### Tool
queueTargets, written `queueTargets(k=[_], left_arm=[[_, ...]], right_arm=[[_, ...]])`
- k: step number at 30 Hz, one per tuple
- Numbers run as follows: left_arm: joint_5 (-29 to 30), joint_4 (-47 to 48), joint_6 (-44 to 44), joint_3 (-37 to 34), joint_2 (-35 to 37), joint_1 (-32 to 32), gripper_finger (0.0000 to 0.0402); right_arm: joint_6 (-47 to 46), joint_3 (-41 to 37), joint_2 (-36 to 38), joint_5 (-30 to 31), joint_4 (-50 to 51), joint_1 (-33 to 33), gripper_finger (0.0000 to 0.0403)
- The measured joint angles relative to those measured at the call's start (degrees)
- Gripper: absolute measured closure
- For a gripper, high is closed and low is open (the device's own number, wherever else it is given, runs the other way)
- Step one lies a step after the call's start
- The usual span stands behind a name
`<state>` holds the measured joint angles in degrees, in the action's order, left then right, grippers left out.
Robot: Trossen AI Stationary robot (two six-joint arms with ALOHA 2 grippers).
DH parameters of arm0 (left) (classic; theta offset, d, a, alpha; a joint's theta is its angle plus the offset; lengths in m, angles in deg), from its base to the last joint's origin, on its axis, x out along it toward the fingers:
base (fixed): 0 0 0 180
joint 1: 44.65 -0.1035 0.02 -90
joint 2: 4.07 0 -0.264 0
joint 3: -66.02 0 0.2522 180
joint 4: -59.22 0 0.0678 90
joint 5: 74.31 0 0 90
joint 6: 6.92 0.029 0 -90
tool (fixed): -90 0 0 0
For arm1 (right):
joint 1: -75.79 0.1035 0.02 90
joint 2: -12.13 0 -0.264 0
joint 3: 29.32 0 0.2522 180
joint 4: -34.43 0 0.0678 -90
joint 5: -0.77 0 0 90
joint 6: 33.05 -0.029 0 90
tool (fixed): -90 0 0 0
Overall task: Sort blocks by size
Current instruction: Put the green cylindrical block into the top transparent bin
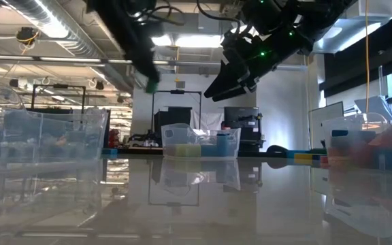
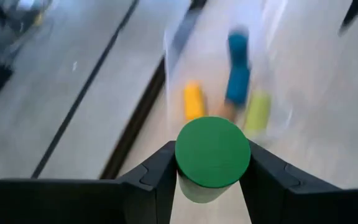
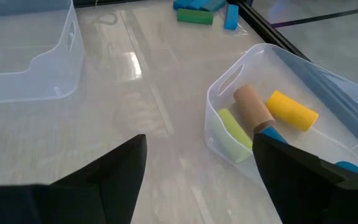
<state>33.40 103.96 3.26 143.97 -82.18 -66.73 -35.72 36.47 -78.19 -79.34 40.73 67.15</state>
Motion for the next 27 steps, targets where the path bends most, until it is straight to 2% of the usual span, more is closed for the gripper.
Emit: queueTargets(k=[5, 10, 14, 19, 27], left_arm=[[-10.6, -11.8, 2.7, 0.0, -4.2, -2.9, 0.0263], [-15.9, -19.8, 2.4, 0.0, -10.8, -4.9, 0.0263], [-16.4, -25.6, 2.3, 0.0, -17.4, -5.7, 0.0263], [-16.2, -27.7, 2.6, 0.0, -23.2, -7.2, 0.0263], [-16.0, -27.7, 2.5, 0.0, -26.0, -11.0, 0.0263]], right_arm=[[0.1, 0.0, 0.0, 0.0, 0.2, 0.0, 0.011], [0.0, 0.0, 0.0, 0.0, 1.6, 0.0, 0.011], [0.0, 0.0, 0.0, 0.3, 1.7, 0.0, 0.011], [0.0, 0.0, 0.0, 1.1, 1.6, 0.0, 0.011], [0.0, 0.0, 0.0, 1.1, 1.5, 0.0, 0.011]])
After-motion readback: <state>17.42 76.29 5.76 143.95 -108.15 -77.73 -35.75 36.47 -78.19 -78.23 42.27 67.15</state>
